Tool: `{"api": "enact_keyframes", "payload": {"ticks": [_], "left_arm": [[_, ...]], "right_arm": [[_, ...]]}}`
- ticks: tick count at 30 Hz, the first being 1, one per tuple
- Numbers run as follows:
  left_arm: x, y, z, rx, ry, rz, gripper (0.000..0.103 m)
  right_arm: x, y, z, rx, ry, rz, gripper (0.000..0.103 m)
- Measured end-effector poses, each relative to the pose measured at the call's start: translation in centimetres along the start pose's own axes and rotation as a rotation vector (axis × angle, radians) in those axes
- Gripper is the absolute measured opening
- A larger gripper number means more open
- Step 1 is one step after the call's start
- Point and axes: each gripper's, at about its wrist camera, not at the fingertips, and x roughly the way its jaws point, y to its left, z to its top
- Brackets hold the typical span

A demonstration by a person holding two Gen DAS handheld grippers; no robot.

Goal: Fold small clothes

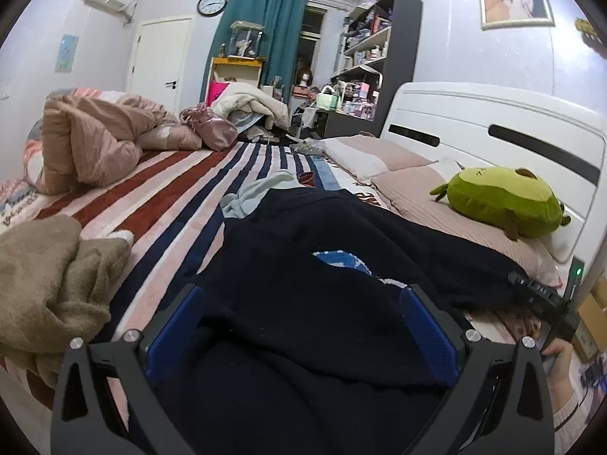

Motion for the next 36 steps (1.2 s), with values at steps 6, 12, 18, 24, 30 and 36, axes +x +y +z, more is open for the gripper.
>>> {"api": "enact_keyframes", "payload": {"ticks": [6,12,18,24,30,36], "left_arm": [[0.0,-0.7,0.0,0.020,0.015,-0.005,0.102],[-0.8,-0.6,0.1,0.037,0.000,0.029,0.102],[-0.7,0.2,-0.1,-0.001,-0.004,0.007,0.102],[-0.7,1.3,-0.4,-0.009,-0.007,0.011,0.102],[-1.4,2.7,-0.9,-0.009,-0.015,0.007,0.102],[-2.2,4.9,-1.5,-0.039,-0.019,0.005,0.102]], "right_arm": [[2.9,0.7,0.5,-0.106,0.061,0.001,0.032],[2.3,1.8,1.4,-0.260,-0.083,-0.174,0.003],[1.2,2.5,4.7,-0.331,-0.131,-0.190,0.003],[-1.3,9.7,4.2,-0.505,-0.139,-0.016,0.003],[1.3,19.4,-2.3,-0.744,0.109,0.215,0.004],[8.2,20.5,-11.7,-0.703,0.461,0.203,0.007]]}}
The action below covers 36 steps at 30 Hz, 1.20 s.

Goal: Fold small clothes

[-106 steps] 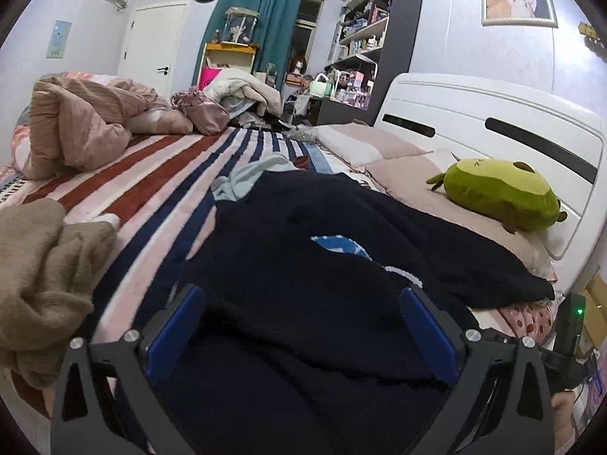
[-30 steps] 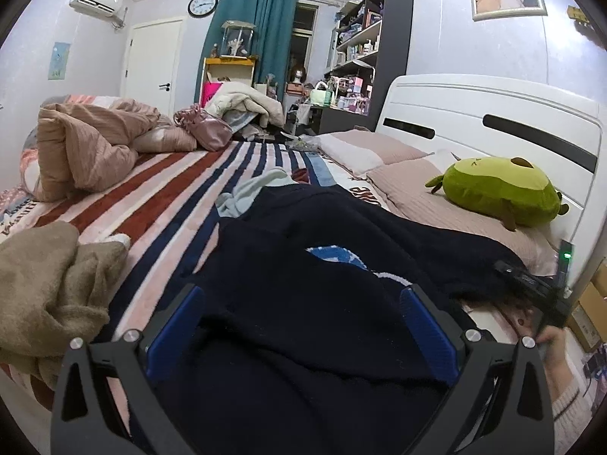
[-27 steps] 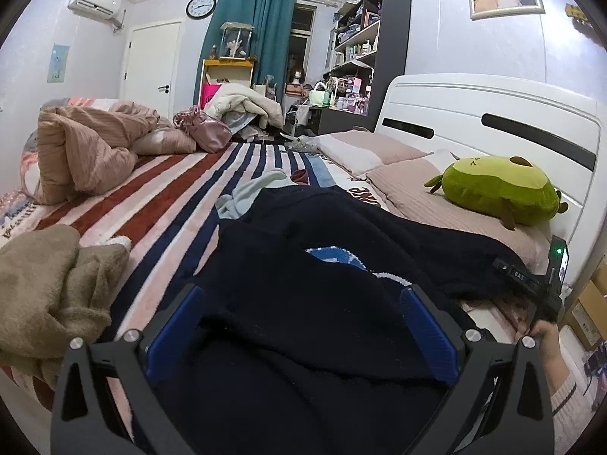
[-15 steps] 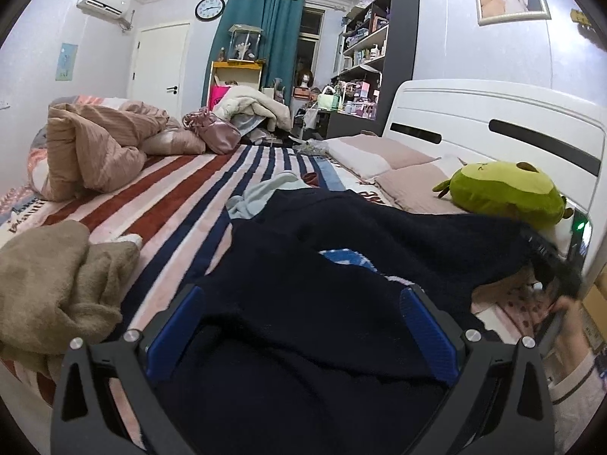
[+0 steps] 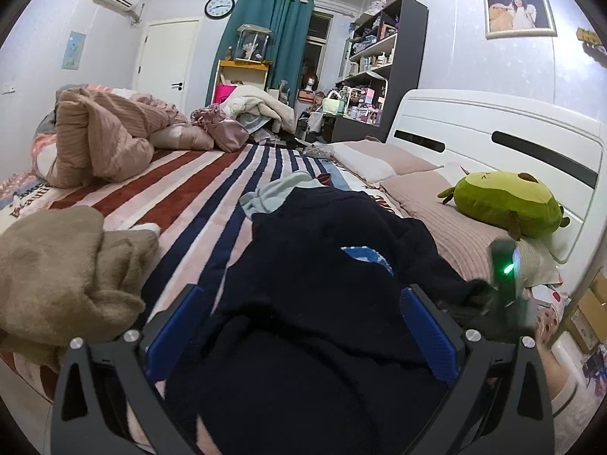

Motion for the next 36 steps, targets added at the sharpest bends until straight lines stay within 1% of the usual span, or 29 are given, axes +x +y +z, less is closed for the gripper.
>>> {"api": "enact_keyframes", "payload": {"ticks": [2,3,4,5,7,8,9,10,12,13,14,16,17,18,20,21,22,23,24,25,26,28,31,32,33,35,36], "left_arm": [[0.0,0.5,0.1,-0.010,0.004,0.003,0.102],[-0.1,0.7,0.1,-0.012,0.001,0.000,0.102],[0.0,0.7,0.1,-0.012,-0.001,-0.003,0.102],[0.0,0.7,0.2,-0.010,-0.002,-0.005,0.102],[0.1,0.6,0.2,-0.009,-0.008,-0.009,0.102],[0.2,0.6,0.2,-0.010,-0.008,-0.012,0.102],[0.4,0.4,0.2,-0.011,-0.006,-0.017,0.102],[0.5,0.3,0.2,-0.011,-0.005,-0.020,0.102],[0.9,-0.2,0.2,-0.008,-0.002,-0.020,0.102],[1.0,-0.4,0.2,-0.006,-0.001,-0.019,0.102],[1.2,-0.6,0.2,-0.004,0.002,-0.019,0.102],[1.4,-1.2,0.3,0.001,0.007,-0.022,0.102],[1.3,-1.4,0.4,0.004,0.008,-0.023,0.102],[1.4,-1.8,0.5,0.011,0.010,-0.023,0.102],[1.3,-2.4,0.7,0.013,0.004,-0.027,0.102],[1.2,-2.7,0.8,0.008,0.000,-0.037,0.102],[1.2,-2.9,0.8,0.005,-0.001,-0.049,0.102],[1.2,-3.2,0.8,0.005,0.000,-0.059,0.102],[1.1,-3.5,0.8,0.013,0.005,-0.061,0.102],[1.1,-3.8,0.8,0.026,0.009,-0.057,0.102],[1.1,-4.2,0.8,0.044,0.011,-0.048,0.102],[1.0,-4.8,0.6,0.065,0.012,-0.042,0.102],[1.0,-5.2,0.4,0.064,0.012,-0.075,0.102],[1.0,-5.2,0.4,0.062,0.011,-0.077,0.102],[1.0,-5.1,0.3,0.059,0.009,-0.077,0.102],[0.9,-4.8,0.0,0.067,0.007,-0.065,0.102],[0.9,-4.7,-0.1,0.074,0.007,-0.060,0.102]], "right_arm": [[0.3,-0.2,-0.8,0.032,0.004,0.001,0.008],[-0.2,-0.4,-0.9,0.045,0.001,0.014,0.012],[-1.0,-0.7,-1.2,0.058,0.005,0.028,0.021],[-2.4,-0.9,-1.7,0.071,0.005,0.045,0.026],[-5.8,-2.2,-2.5,0.117,-0.035,0.092,0.040],[-7.4,-3.1,-3.3,0.152,-0.065,0.094,0.044],[-9.4,-4.6,-4.3,0.209,-0.094,0.083,0.054],[-10.5,-5.6,-5.1,0.256,-0.102,0.079,0.059],[-12.2,-8.1,-7.0,0.365,-0.083,0.081,0.059],[-12.8,-9.6,-8.2,0.415,-0.073,0.055,0.059],[-13.4,-10.7,-9.0,0.446,-0.076,0.002,0.060],[-14.4,-12.3,-10.6,0.477,-0.096,-0.117,0.068],[-14.6,-13.1,-11.3,0.501,-0.099,-0.156,0.069],[-14.5,-14.0,-12.0,0.534,-0.098,-0.162,0.069],[-13.9,-15.5,-13.0,0.590,-0.101,-0.084,0.069],[-13.8,-16.0,-13.1,0.608,-0.125,-0.053,0.069],[-13.7,-16.3,-13.1,0.612,-0.145,-0.034,0.068],[-13.6,-16.5,-12.8,0.606,-0.157,-0.028,0.063],[-13.6,-16.9,-12.7,0.602,-0.159,-0.040,0.041],[-13.5,-17.0,-12.4,0.593,-0.158,-0.064,0.014],[-13.6,-17.0,-12.0,0.588,-0.173,-0.078,0.007],[-14.3,-16.9,-11.2,0.575,-0.236,-0.072,0.004],[-15.2,-15.4,-9.6,0.525,-0.286,-0.021,0.003],[-15.6,-14.8,-9.2,0.512,-0.302,0.014,0.003],[-15.8,-14.1,-8.5,0.503,-0.321,0.070,0.003],[-15.5,-11.8,-7.1,0.469,-0.332,0.154,0.002],[-15.2,-10.4,-6.6,0.442,-0.330,0.174,0.002]]}}
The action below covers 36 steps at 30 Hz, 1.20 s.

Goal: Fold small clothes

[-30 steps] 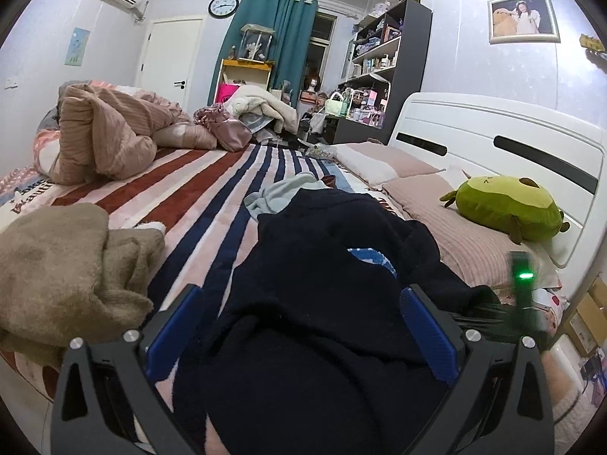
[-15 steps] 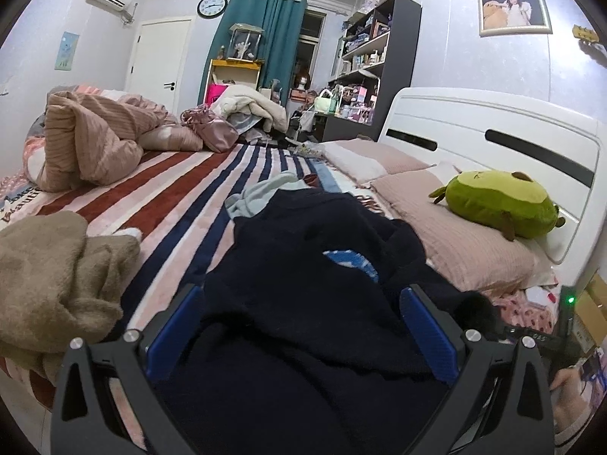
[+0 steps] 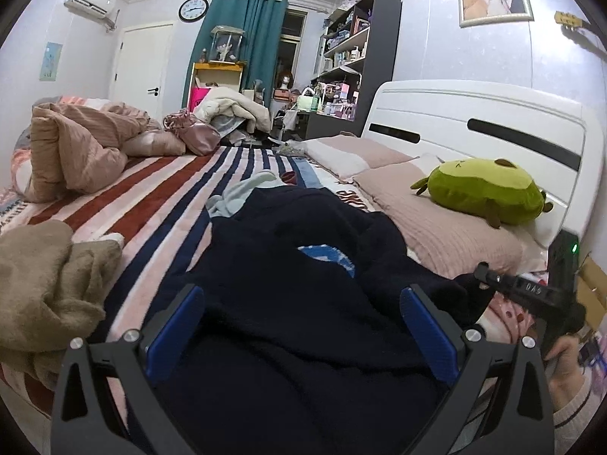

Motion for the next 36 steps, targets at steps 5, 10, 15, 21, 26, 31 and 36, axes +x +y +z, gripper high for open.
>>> {"api": "enact_keyframes", "payload": {"ticks": [5,10,15,21,26,31,36], "left_arm": [[-0.6,1.7,-0.7,-0.024,0.007,-0.004,0.102],[-0.7,2.6,-1.2,-0.017,0.015,-0.006,0.102],[0.1,3.0,-1.2,-0.045,0.020,-0.027,0.102],[0.2,2.7,-1.1,-0.068,0.010,-0.024,0.102],[-0.1,3.3,-0.9,-0.088,-0.009,-0.009,0.102],[-0.1,4.3,-1.0,-0.109,-0.013,0.008,0.102],[0.1,5.1,-1.4,-0.126,-0.007,0.012,0.102]], "right_arm": [[4.4,6.5,-1.0,-0.110,0.090,0.069,0.002],[3.2,4.2,-1.1,-0.025,0.101,-0.077,0.036],[1.6,-0.5,-3.6,0.187,0.194,-0.027,0.055],[3.3,-2.2,-3.7,0.323,0.168,0.063,0.067],[5.5,-3.1,-1.5,0.412,0.130,0.088,0.078],[6.8,-4.6,-0.8,0.548,0.164,-0.012,0.074],[6.9,-1.8,0.7,0.341,0.055,-0.215,0.007]]}}
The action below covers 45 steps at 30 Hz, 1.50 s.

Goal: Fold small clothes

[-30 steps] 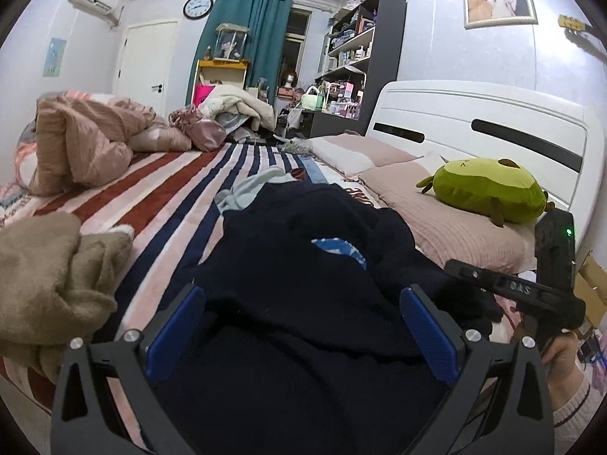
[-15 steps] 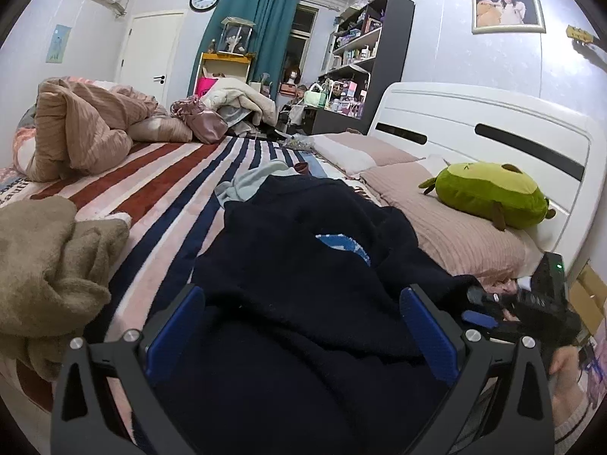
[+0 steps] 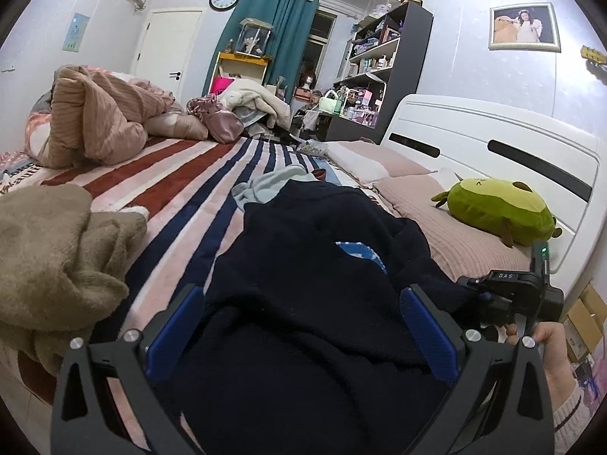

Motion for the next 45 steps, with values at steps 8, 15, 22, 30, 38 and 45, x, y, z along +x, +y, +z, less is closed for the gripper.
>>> {"api": "enact_keyframes", "payload": {"ticks": [8,15,22,30,38,45], "left_arm": [[-0.3,2.2,0.0,-0.030,-0.033,0.025,0.102],[-0.2,4.1,-0.4,-0.058,-0.014,0.064,0.102],[1.0,2.2,-0.7,-0.024,0.035,-0.006,0.102],[6.5,-7.0,-2.6,0.158,0.133,-0.124,0.102],[12.0,-11.4,-4.4,0.203,0.205,0.028,0.028],[5.8,-7.0,-3.5,-0.012,0.010,0.110,0.011]], "right_arm": [[-0.4,11.1,-4.3,-0.538,-0.005,0.305,0.003],[6.3,15.8,-14.8,-0.891,0.360,0.277,0.009],[4.1,12.2,-11.2,-0.628,0.415,0.387,0.024],[-5.5,4.9,-6.8,-0.558,0.197,0.232,0.039],[-7.3,0.6,-5.4,-0.411,0.131,0.297,0.039],[-7.9,-2.7,-4.4,-0.350,0.122,0.298,0.039]]}}
